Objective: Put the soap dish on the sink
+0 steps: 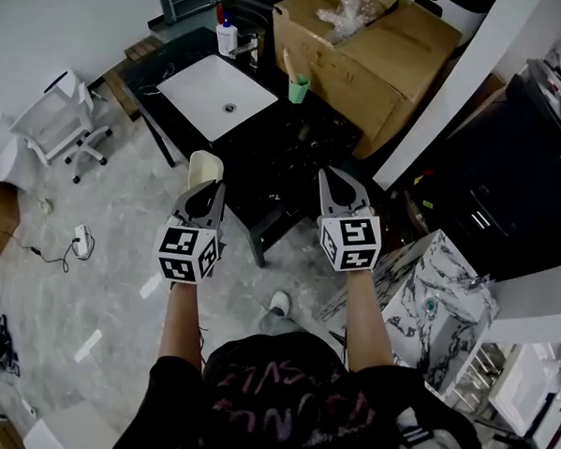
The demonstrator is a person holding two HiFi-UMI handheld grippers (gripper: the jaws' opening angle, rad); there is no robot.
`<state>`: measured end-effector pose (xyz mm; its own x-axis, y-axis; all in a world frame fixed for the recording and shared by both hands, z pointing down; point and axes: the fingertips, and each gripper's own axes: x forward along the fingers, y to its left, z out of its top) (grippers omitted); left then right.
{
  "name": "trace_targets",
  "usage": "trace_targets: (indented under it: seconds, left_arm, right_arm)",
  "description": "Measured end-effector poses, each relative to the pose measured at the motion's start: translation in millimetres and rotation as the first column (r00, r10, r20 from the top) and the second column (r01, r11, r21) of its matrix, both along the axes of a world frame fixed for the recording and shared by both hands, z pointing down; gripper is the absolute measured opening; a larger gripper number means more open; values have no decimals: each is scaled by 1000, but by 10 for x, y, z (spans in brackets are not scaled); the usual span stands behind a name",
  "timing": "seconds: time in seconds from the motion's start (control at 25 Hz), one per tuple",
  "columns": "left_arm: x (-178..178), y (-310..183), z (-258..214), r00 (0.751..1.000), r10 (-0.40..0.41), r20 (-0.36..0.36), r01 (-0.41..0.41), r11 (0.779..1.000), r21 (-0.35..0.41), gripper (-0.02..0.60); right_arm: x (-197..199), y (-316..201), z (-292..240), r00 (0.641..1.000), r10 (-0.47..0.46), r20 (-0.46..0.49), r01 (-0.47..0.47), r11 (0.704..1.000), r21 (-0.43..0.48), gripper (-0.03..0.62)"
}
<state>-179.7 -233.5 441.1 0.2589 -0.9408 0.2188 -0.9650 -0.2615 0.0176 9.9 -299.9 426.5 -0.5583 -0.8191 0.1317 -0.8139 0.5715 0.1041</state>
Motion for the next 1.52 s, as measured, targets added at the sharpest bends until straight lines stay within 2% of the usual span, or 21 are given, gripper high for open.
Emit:
trace_targets:
  seconds: [0.2, 0.44, 0.84, 1.52]
  left_arm:
    - [83, -524, -44, 1000, 3, 19, -3, 1000, -5, 21]
    - [202, -925, -134, 999, 15, 39, -15, 1000, 0, 21]
    - [199, -1242, -188, 998, 37, 49, -37, 999, 7, 21]
    - [72, -1875, -275, 984, 172, 38, -173, 985, 22, 21]
  right_arm:
    - [183, -555, -32, 999, 27, 23, -27, 1000, -12, 12]
    - [234, -900, -18, 999, 23, 42, -22, 1000, -20, 12]
    - [237, -1171, -83, 998, 42, 45, -42, 999, -8, 12]
    - [78, -1489, -290, 988, 148, 32, -149, 988, 31, 12]
